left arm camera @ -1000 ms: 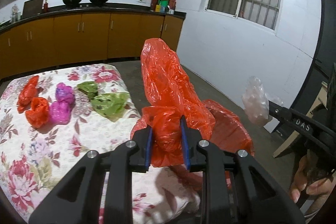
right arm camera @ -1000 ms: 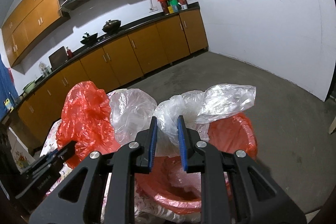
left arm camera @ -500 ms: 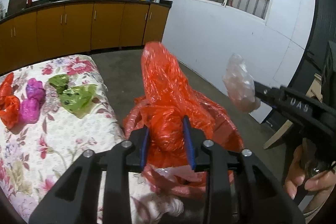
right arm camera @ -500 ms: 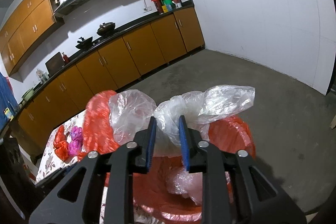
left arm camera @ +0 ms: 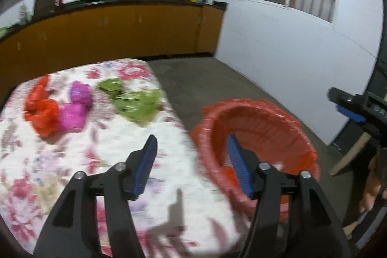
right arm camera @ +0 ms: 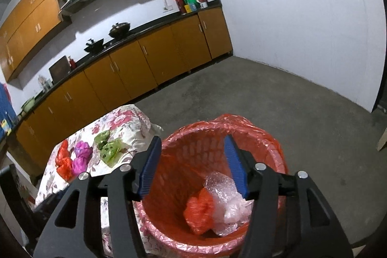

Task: Collect trash
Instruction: 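Withdraw both open tools from the basket back over the table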

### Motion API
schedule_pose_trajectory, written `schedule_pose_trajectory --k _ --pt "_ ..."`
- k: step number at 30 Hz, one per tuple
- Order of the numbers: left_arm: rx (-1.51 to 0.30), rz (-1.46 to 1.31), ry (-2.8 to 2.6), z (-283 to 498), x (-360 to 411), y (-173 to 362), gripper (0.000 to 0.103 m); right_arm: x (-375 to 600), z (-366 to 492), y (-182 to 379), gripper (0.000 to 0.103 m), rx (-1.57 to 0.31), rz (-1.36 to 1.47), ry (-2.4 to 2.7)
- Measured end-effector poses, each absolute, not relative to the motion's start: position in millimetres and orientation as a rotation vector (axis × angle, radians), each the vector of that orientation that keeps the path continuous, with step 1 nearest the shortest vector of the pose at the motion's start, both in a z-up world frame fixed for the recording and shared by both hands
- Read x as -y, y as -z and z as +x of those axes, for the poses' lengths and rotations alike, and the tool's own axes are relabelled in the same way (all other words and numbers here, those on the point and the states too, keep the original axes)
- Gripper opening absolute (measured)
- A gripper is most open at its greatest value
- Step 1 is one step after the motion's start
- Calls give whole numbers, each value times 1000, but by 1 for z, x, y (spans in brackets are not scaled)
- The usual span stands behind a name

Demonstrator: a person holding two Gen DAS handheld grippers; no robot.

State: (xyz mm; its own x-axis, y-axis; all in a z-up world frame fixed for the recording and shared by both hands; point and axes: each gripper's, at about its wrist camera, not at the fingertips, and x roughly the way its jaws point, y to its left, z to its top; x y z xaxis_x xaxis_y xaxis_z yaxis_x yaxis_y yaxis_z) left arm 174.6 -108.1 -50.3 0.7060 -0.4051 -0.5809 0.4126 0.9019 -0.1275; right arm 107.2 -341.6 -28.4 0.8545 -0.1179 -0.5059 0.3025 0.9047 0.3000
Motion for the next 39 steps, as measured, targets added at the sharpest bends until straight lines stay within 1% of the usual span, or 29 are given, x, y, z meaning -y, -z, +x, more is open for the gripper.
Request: schedule_pose_trajectory --k 8,19,26,33,39 --pt "-643 1 295 188 46 53 62 307 127 28 57 -534 332 126" --pt "-656 -52 160 206 -15 58 62 257 155 32 56 -593 266 20" --pt "-650 -97 33 243 -56 54 62 230 177 31 57 -605 234 -37" --pt "-681 -91 2 282 -68 62 62 204 203 39 56 -637 215 -89" --pt "-743 -72 5 311 -68 83 62 188 225 48 56 -669 195 -122"
